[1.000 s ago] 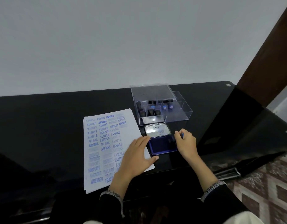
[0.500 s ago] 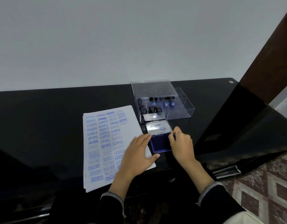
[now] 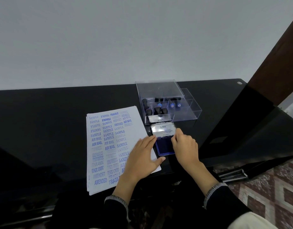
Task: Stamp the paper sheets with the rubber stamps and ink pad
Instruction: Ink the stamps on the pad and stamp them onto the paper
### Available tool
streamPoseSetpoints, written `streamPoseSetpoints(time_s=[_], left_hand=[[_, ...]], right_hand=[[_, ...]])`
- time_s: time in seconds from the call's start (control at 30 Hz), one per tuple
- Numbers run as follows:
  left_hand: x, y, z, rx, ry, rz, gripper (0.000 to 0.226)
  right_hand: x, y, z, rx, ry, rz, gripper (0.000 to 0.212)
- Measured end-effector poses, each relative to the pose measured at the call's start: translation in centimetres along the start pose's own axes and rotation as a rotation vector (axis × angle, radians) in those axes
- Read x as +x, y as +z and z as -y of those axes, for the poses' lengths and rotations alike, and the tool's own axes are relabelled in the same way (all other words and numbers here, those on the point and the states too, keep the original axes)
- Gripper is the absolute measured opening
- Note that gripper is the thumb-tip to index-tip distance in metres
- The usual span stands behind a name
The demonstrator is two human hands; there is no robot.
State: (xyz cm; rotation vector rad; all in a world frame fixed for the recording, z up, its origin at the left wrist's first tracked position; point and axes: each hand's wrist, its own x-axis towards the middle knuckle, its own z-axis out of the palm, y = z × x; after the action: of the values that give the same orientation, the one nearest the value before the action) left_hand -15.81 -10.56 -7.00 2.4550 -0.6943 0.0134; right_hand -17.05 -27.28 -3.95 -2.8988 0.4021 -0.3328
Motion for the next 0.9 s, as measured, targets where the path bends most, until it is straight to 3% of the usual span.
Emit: streamPoseSetpoints(time_s=[0.2,0.6,0.9], left_hand=[[0.1,0.0,0.1,0.005,0.002,0.001,0.079],[-0.1,-0.1,-0.1,-0.003,-0.003,0.008,0.079],[0.0,0.0,0.0,-0.009,0.000,0.006,0.079]], right_hand=[[0.3,-0.2,-0.8,0.311,0.114,-0.041,0.025],[0.3,-0.6,1.0,-0.131,-0.019,0.058,0.012],[0.5,-0.6,-0.2,0.177,0.072,0.024,0.020]])
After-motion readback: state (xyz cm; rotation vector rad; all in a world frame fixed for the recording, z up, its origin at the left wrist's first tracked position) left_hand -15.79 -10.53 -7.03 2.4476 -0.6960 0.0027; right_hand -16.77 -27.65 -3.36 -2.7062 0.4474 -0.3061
